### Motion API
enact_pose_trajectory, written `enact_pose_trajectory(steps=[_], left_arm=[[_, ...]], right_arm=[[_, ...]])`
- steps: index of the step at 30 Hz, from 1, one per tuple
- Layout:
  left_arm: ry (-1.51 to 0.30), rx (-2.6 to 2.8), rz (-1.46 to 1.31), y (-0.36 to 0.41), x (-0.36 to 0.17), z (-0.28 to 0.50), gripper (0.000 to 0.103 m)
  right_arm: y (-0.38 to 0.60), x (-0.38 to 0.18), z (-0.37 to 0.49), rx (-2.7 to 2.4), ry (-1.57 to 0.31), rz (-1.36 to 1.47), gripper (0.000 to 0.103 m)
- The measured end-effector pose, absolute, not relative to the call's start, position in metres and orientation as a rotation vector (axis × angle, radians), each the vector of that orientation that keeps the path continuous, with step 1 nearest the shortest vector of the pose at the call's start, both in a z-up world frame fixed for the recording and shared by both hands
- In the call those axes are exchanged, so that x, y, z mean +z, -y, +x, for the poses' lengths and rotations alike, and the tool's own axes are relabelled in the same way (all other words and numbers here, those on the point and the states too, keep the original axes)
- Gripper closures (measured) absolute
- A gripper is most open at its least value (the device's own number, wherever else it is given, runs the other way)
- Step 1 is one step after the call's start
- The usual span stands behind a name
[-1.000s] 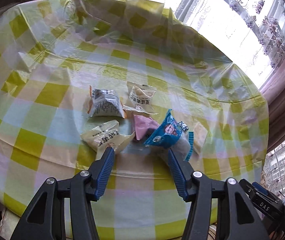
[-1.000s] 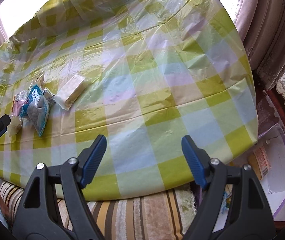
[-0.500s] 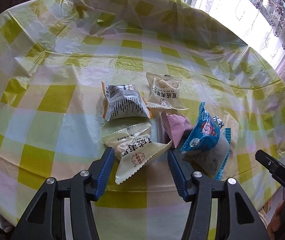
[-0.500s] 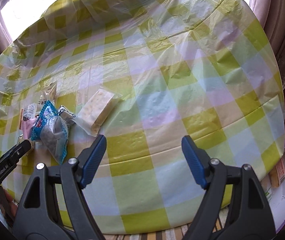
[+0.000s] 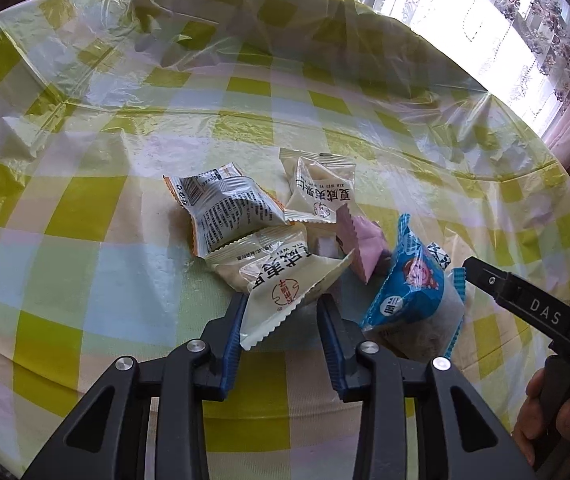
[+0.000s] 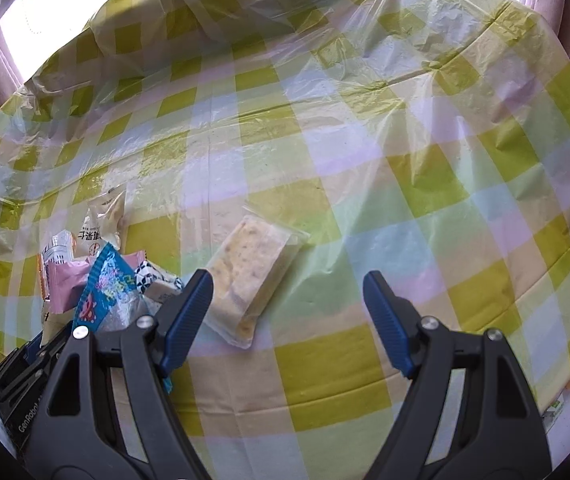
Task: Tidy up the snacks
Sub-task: 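Grasp the cream packet with red seal with the left tool while the right grasps the cracker pack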
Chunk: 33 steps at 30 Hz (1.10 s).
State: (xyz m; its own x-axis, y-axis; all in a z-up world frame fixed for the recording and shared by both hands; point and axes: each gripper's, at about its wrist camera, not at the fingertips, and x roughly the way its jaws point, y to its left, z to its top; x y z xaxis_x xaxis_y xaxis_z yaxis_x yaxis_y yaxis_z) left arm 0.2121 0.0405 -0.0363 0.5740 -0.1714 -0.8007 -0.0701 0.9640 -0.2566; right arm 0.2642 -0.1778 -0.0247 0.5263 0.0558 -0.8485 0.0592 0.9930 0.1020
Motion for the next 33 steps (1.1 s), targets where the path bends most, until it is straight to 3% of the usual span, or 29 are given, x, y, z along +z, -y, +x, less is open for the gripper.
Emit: enact_pose_trajectory(steps=[5,9,16,17,23,33], left_arm=[[-0.951,-0.029,-0.208,-0.036,-0.034,0.212,0.047],[-0.914,0.006,-0.143,-0.036,-0.027,0.213,0.042],[-0.903,-0.017,-0.005,-0.019,-0.026,0.225,0.043],[-0.900,-0.023,0.012,-0.016,-0.027,0.227,0.047],[-0.895,-0.041,0.043,-0.010,-0.027,0.227,0.060],[-0.930,-0.022,-0.001,-0.018,-0.028,0.209,0.064]], right_arm=[[0.164,-0.034,0.275,0.004,-1.027,0.094,0.023],[0.159,-0.037,0.279,0.000,-1.021,0.074,0.024],[0.155,-0.043,0.283,-0.015,-1.005,0.016,0.036],[0.155,-0.043,0.283,-0.016,-0.999,0.010,0.038],[0.151,-0.040,0.274,0.004,-0.975,-0.030,0.064],[0.153,-0.039,0.250,0.058,-0.992,-0.018,0.064]])
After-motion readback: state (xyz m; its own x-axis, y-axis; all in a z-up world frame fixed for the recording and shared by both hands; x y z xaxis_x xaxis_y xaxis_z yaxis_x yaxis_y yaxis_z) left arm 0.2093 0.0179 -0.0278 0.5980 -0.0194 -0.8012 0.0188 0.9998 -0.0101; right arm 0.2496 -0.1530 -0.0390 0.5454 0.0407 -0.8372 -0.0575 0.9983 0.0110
